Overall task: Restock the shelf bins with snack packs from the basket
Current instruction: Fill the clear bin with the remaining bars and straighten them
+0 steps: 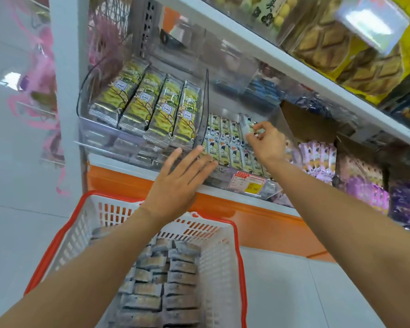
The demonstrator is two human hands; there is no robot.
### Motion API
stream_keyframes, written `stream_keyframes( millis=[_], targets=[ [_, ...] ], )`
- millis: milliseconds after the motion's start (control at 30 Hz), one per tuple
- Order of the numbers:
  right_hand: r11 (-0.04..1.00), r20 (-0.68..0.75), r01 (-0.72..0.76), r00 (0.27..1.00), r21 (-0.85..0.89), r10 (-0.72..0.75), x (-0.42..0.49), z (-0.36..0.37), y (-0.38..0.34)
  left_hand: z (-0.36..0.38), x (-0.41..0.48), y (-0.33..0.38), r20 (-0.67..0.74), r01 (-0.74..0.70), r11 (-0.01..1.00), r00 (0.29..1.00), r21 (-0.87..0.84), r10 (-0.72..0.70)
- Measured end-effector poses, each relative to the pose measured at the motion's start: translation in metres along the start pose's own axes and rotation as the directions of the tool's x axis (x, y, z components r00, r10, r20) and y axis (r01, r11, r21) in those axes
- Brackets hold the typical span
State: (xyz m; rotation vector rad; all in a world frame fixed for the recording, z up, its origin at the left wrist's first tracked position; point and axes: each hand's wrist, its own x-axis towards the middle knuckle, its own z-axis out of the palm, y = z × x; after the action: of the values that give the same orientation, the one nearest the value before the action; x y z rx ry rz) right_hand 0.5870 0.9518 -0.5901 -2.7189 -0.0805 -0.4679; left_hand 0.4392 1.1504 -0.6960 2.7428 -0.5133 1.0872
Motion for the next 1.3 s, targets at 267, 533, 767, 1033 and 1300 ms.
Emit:
stream_keyframes(
  millis=[267,533,767,1033,1300],
  targets=[
    [0.996,-0.006,-0.048,0.999,-0.074,0.047,0.018,0.021,0.015,0.012,-0.001,-0.002,-0.07,-0.009,1.0,0.998,-0.026,0.008],
    [0.997,0.044,-0.077,0.996,-0.03,0.079,0.022,0.019,0.02,0.006,0.001,0.0,-0.028,0.002,1.0,1.0,-0.021,-0.002],
    [0.992,-0.003,0.055,0.998,0.116,-0.055,-0.014,-0.006,0.004,-0.007,-0.002,0.007,0.046,0.015,1.0,0.999,-0.023,-0.014],
    [0.798,0.014,0.205,0.966,0.567,-0.258,-0.13,-0.037,-0.027,-0.008,-0.048,0.014,0.262,0.064,0.998,0.963,-0.015,-0.057],
    [0.879,0.317,0.118,0.904,0.463,-0.288,-0.224,0.051,0.023,0.01,-0.082,0.009,0.656,0.035,0.993,0.748,0.11,-0.099]
  ],
)
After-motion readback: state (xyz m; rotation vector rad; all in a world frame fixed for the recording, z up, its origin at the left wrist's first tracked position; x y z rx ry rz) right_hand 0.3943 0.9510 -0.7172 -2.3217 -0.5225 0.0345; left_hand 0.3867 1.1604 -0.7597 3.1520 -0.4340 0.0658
